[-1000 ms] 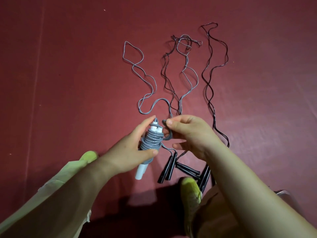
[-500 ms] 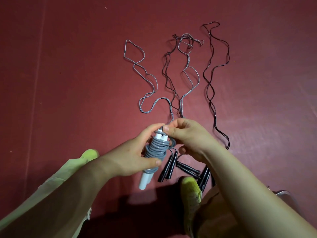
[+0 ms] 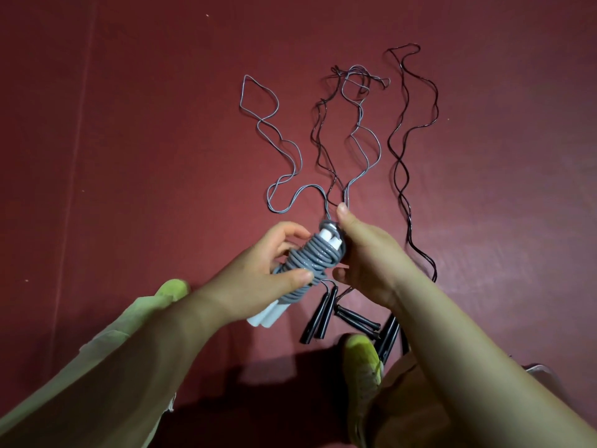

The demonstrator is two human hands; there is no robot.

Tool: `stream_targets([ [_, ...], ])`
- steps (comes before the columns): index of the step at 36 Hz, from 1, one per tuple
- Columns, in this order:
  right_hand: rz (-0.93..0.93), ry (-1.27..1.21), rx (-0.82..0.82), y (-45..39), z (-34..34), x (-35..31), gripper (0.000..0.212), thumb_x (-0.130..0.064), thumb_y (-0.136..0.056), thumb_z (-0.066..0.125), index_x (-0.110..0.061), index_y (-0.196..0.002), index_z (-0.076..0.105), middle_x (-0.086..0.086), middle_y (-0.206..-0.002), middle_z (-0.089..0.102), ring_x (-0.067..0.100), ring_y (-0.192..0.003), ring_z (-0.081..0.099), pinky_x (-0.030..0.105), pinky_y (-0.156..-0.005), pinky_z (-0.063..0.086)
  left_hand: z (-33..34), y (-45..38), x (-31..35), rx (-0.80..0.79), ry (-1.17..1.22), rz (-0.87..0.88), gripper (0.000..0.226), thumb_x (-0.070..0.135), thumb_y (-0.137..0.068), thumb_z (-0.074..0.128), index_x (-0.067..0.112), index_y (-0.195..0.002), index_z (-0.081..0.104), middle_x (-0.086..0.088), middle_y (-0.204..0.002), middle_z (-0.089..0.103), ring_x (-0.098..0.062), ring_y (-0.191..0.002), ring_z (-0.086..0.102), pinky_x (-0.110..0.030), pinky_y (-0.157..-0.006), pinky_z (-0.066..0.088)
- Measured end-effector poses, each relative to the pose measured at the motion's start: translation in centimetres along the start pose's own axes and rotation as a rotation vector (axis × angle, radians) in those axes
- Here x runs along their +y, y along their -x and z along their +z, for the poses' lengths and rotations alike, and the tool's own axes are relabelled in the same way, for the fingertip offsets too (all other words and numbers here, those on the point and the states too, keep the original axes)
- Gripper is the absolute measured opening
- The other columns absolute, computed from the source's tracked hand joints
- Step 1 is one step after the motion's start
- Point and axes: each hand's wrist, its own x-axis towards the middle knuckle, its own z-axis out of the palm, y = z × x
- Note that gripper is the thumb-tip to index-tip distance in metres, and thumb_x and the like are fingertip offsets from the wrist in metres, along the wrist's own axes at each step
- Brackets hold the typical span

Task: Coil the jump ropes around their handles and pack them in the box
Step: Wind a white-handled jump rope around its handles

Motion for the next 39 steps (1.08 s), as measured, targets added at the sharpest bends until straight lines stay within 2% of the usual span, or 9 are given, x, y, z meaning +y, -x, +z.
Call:
stream_targets([
  [3,0.030,0.019,0.004,0.0,-0.5,-0.1,0.032,-0.051,-0.077,0.065,-0.020,-0.088,0.065,0.002,-0.083,0.058,0.013,-0.069,0.051,0.024,-0.054,0.038,0.1,0.1,0.0,-0.006,-0.056,-0.018,0.043,0.042,-0.063,0.065,0.046,-0.103,0.051,0.003,-0.109,0.062,-0.015,-0.106,0.062,-0.040,-0.096,0.050],
  [6,0.040,0.026,0.019,-0.1,-0.8,-0.1,0.014,-0.028,-0.088,0.061,-0.018,-0.081,0.066,0.001,-0.076,0.059,0.012,-0.062,0.050,0.023,-0.051,0.037,0.0,0.1,0.0,-0.007,-0.066,-0.038,0.041,0.041,-0.061,0.066,0.046,-0.099,0.054,0.002,-0.108,0.063,-0.027,-0.103,0.063,-0.050,-0.088,0.053],
  [15,0.001,-0.032,0.057,-0.4,-0.4,0.1,0.019,-0.018,-0.093,0.058,-0.010,-0.076,0.061,0.002,-0.064,0.058,0.022,-0.071,0.052,0.039,-0.081,0.045,0.1,0.0,0.0,-0.032,-0.109,-0.053,0.039,0.042,-0.061,0.065,0.045,-0.099,0.057,0.005,-0.107,0.065,-0.029,-0.103,0.063,-0.052,-0.090,0.051],
  [19,0.028,-0.245,0.122,-0.3,-0.2,-0.3,0.023,-0.012,-0.095,0.053,-0.010,-0.072,0.054,0.001,-0.061,0.050,0.014,-0.056,0.046,0.029,-0.062,0.043,0.2,0.0,0.0,-0.073,-0.160,-0.043,0.039,0.041,-0.064,0.066,0.044,-0.102,0.056,0.005,-0.102,0.066,-0.025,-0.096,0.065,-0.054,-0.089,0.051],
  [24,-0.092,-0.247,0.143,0.0,0.0,-0.4,0.030,-0.021,-0.100,0.048,-0.012,-0.071,0.051,-0.003,-0.055,0.049,0.010,-0.050,0.048,0.024,-0.056,0.043,0.2,-0.4,0.2,-0.058,-0.115,-0.015,0.038,0.036,-0.065,0.068,0.041,-0.102,0.058,0.006,-0.102,0.066,-0.028,-0.100,0.064,-0.047,-0.091,0.052],
  [28,-0.356,0.088,0.122,0.7,-1.1,-1.2,0.028,-0.036,-0.091,0.058,-0.013,-0.075,0.058,0.005,-0.069,0.053,0.019,-0.068,0.050,0.032,-0.071,0.047,0.5,-0.6,1.0,-0.065,0.004,0.010,0.037,0.019,-0.071,0.066,0.026,-0.106,0.055,0.009,-0.103,0.064,-0.002,-0.102,0.059,-0.022,-0.096,0.043],
  [33,-0.365,0.205,0.078,2.5,-2.3,-2.3,0.034,-0.053,-0.077,0.068,-0.020,-0.084,0.065,-0.002,-0.080,0.060,0.015,-0.082,0.053,0.038,-0.084,0.046,1.6,-0.8,1.2,0.036,0.194,0.020,0.036,0.017,-0.072,0.061,0.020,-0.107,0.055,0.004,-0.098,0.064,-0.001,-0.090,0.061,-0.017,-0.081,0.047],
  [36,-0.389,0.192,0.116,3.2,-2.1,-2.2,0.028,-0.049,-0.082,0.067,-0.021,-0.085,0.065,-0.002,-0.082,0.059,0.013,-0.081,0.053,0.034,-0.080,0.046,2.8,-1.2,1.5,0.111,0.273,0.020,0.036,0.018,-0.072,0.059,0.016,-0.108,0.057,-0.001,-0.095,0.066,-0.008,-0.082,0.062,-0.026,-0.079,0.050],
  [39,-0.390,0.123,0.157,3.6,-2.1,-2.4,0.025,-0.048,-0.087,0.063,-0.023,-0.086,0.064,-0.009,-0.082,0.064,0.009,-0.079,0.057,0.035,-0.084,0.048,4.7,-2.0,1.9,0.182,0.322,0.030,0.032,0.020,-0.072,0.057,0.016,-0.104,0.058,0.000,-0.093,0.067,-0.006,-0.081,0.063,-0.021,-0.078,0.050],
])
